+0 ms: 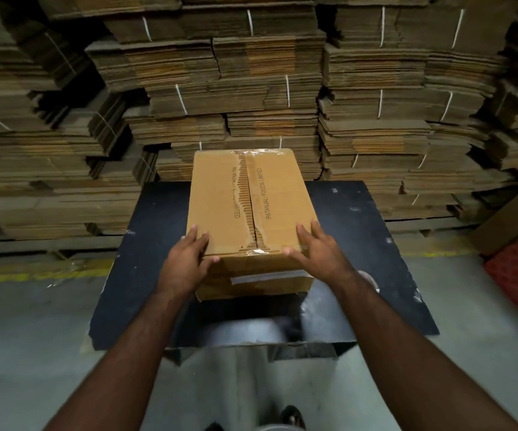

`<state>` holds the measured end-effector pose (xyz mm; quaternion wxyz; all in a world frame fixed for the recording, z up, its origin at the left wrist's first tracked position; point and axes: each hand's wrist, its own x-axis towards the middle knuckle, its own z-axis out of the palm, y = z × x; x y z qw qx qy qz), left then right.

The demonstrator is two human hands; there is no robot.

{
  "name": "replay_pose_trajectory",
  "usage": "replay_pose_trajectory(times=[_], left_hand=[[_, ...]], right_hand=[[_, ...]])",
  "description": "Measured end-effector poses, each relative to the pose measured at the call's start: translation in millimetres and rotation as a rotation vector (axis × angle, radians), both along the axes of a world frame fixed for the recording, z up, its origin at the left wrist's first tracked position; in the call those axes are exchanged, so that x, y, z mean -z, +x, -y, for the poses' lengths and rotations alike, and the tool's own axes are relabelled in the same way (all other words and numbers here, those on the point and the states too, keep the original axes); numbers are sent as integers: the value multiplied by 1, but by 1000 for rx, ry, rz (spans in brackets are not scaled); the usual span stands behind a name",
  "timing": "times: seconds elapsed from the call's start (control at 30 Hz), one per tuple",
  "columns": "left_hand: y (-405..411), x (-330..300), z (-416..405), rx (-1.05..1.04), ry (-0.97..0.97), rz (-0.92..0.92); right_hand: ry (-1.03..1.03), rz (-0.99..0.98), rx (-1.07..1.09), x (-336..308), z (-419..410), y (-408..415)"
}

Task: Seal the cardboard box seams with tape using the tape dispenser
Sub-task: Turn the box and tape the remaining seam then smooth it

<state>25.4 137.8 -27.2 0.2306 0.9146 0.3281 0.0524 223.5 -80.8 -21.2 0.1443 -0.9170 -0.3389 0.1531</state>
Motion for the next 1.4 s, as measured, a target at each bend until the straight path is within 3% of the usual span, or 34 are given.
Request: replay_pose_trajectory(times=[0.17,0.33,0.7,1.0,1.2,1.4], left_hand=[[9,4,21,-34,228,-63],[0,14,33,-70,207,-21],[-6,2,51,-109,182,-65],[21,-16,79,13,247,-460],[43,-6,88,144,313,-372],[60,-11,91,90,315,-343]], right_hand=[[-17,53,-60,6,0,13],[69,103,-79,18,14,3],[49,126,-123,18,28,0],[-71,207,-225,6,25,0],[-78,246,-249,17,21,6],[-105,242,-243,9,17,5]])
